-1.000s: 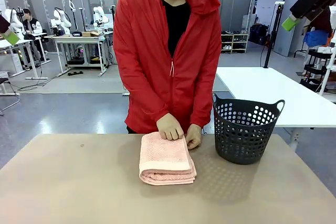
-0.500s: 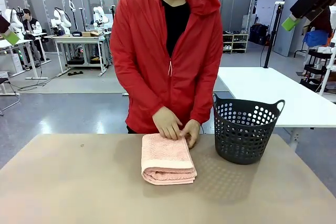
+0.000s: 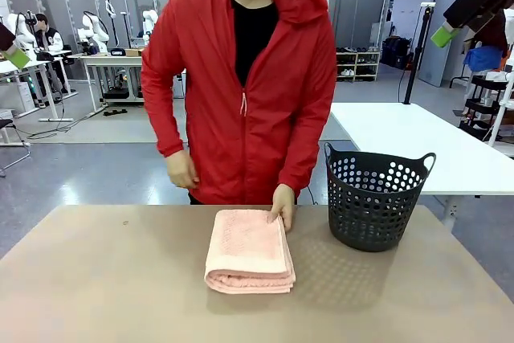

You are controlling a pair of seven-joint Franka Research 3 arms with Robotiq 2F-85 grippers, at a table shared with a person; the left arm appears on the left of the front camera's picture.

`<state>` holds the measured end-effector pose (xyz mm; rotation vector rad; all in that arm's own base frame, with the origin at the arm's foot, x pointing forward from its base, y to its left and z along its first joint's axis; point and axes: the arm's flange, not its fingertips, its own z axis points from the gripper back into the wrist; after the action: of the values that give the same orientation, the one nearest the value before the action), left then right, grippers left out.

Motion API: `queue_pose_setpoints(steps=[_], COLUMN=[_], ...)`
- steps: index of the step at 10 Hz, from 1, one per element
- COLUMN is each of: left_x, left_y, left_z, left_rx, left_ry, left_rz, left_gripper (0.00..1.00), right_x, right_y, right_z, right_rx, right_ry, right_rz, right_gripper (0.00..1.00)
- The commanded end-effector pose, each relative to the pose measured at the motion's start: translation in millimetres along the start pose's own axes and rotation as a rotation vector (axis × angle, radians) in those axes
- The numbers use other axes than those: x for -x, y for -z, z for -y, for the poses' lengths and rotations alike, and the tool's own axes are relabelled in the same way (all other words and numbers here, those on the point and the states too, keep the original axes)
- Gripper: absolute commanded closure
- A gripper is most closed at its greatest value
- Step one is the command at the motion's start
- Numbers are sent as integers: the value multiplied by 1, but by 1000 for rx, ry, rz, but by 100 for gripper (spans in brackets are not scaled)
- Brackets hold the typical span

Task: Fold the towel.
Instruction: Pick up the 100 cm Hotel Towel and place it on the left side of the table.

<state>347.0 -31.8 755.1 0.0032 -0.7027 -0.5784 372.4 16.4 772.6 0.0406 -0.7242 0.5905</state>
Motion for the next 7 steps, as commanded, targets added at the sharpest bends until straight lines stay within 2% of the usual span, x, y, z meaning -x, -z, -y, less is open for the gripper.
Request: queue_pose_setpoints(steps=[1, 7], left_x=[1, 1], left_y=[-1, -1], left_z=[0, 0], left_rx=[-2, -2], left_ry=[4, 4], left_rz=[-9, -9], left_gripper=[0, 0], right_x=[2, 2], right_y=[0, 0], right_z=[1, 1], right_rx=[0, 0], right_ry=[-11, -11], right_rz=[-1, -1], right_gripper=[0, 0])
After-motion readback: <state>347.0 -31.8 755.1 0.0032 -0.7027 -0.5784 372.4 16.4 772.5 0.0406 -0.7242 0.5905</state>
